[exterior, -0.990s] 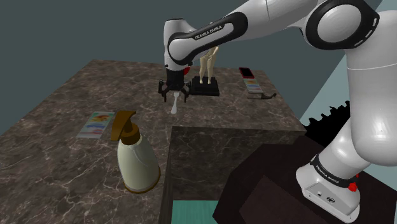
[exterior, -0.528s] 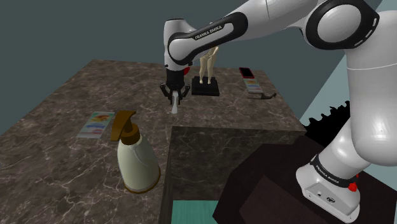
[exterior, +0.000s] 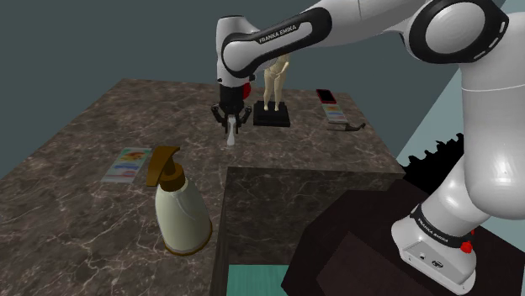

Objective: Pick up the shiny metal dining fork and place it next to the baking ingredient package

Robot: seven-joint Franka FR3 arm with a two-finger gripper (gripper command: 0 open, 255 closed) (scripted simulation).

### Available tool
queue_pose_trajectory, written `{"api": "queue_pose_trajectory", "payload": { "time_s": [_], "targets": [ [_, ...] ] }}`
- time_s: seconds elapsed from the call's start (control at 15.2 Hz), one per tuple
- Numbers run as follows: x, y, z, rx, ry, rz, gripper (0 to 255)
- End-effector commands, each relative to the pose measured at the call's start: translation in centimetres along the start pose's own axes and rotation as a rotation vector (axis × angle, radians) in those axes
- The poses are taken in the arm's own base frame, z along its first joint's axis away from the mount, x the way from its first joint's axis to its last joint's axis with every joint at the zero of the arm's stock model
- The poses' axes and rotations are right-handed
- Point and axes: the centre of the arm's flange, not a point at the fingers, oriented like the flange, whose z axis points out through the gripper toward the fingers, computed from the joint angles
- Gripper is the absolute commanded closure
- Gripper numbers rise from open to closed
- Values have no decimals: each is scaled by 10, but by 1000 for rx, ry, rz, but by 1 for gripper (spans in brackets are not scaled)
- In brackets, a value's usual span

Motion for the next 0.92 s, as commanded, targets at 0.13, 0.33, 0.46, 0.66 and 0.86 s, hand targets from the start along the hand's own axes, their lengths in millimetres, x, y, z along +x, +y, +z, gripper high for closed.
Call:
{"api": "queue_pose_trajectory", "payload": {
  "time_s": [0.13,0.33,0.46,0.66,0.86],
  "targets": [
    [-3,0,-21,0,0,0,255],
    [-6,-1,-36,0,0,0,255],
    [-7,-1,-47,0,0,0,255],
    [-10,-1,-62,0,0,0,255],
    [-12,-1,-76,0,0,0,255]
  ]
}}
